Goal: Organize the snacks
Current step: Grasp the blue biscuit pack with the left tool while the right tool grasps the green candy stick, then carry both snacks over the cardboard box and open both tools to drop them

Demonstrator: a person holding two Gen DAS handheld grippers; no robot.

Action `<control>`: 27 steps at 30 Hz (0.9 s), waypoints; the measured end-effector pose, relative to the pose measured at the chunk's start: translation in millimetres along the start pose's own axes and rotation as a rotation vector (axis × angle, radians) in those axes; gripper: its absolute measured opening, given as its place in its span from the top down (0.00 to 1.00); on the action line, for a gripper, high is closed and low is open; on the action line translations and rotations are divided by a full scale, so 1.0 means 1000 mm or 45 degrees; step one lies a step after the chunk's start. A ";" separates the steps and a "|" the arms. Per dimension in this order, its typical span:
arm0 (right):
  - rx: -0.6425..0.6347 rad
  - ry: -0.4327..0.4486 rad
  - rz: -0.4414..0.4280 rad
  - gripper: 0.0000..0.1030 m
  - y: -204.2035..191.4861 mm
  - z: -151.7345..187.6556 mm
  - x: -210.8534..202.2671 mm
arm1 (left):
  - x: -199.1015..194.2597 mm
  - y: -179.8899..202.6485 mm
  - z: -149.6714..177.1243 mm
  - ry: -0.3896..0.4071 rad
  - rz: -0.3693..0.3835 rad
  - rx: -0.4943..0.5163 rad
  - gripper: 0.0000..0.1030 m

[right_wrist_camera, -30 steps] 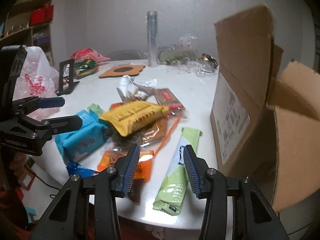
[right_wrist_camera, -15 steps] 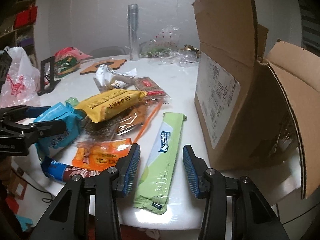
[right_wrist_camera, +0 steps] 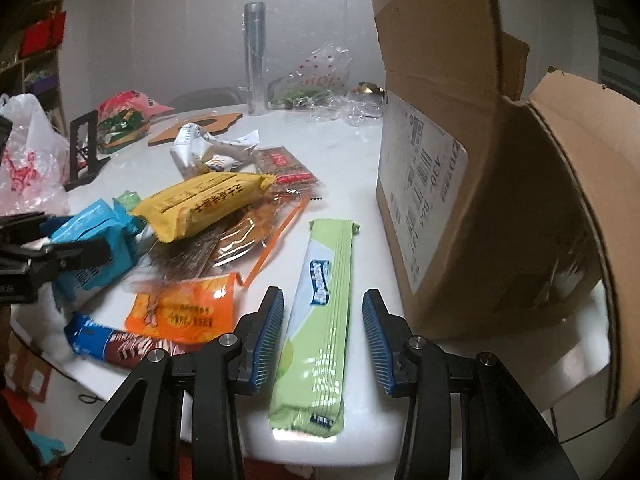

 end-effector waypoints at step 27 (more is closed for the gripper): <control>-0.035 0.087 -0.037 0.78 -0.011 -0.002 -0.015 | 0.003 0.004 0.003 -0.004 0.008 0.047 0.39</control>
Point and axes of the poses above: each gripper's, at about its wrist camera, not at the fingertips, and x roughly the way its jaws point, y to its right, z to its underside, the point moved 2 cm from there along x, roughly the way its jaws point, and after that the axes turned 10 degrees about x, right-handed, at the moved point
